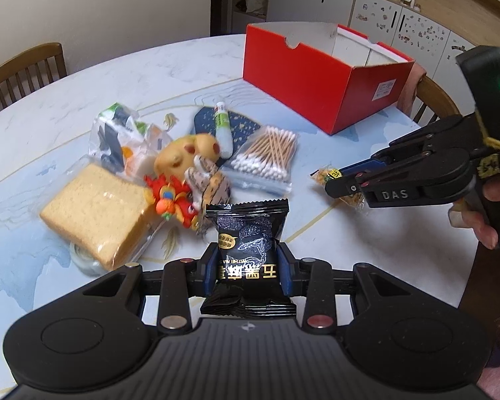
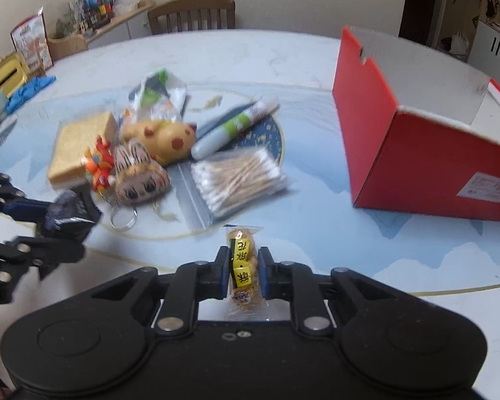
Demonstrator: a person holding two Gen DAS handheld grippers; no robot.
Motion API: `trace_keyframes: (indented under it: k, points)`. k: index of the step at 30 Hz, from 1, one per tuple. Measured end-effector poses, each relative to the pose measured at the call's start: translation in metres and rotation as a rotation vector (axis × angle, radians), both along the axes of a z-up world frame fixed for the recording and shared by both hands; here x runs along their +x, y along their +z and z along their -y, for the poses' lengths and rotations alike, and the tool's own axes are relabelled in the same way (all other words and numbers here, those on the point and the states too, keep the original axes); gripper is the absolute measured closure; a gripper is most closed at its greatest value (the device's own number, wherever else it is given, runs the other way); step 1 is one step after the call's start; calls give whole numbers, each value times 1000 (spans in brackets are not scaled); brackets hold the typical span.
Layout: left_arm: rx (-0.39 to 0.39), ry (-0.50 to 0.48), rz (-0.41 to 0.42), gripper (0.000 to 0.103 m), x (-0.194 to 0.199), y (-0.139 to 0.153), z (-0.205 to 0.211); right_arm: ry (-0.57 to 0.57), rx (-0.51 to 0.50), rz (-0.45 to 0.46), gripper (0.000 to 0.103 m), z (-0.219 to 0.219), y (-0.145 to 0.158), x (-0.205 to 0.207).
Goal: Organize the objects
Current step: 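Carry both snacks into the red shoebox and open both grippers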
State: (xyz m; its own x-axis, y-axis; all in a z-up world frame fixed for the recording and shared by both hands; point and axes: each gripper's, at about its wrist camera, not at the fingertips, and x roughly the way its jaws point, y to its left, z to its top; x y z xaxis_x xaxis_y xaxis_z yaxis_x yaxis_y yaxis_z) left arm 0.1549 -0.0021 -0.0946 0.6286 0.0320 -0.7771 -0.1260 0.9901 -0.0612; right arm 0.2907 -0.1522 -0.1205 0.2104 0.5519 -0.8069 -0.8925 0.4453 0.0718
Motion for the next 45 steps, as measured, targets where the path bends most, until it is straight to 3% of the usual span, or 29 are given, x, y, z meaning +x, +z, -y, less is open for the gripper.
trace_keyframes:
  k: [11, 18, 26, 31, 45]
  points:
    - [13, -17, 57, 68, 42, 48, 15, -37, 90, 17, 87, 23, 71, 37]
    - [49, -68, 115, 68, 86, 81, 31, -92, 138, 15, 87, 32, 96, 84]
    - [97, -122, 138, 68, 144, 103, 64, -141, 158, 27, 87, 41, 103, 141]
    - [136, -156, 124, 68, 180, 102, 86, -157, 156, 22, 87, 46, 100, 174]
    - [82, -122, 19, 68, 290, 81, 102, -172, 106, 14, 87, 46, 80, 247]
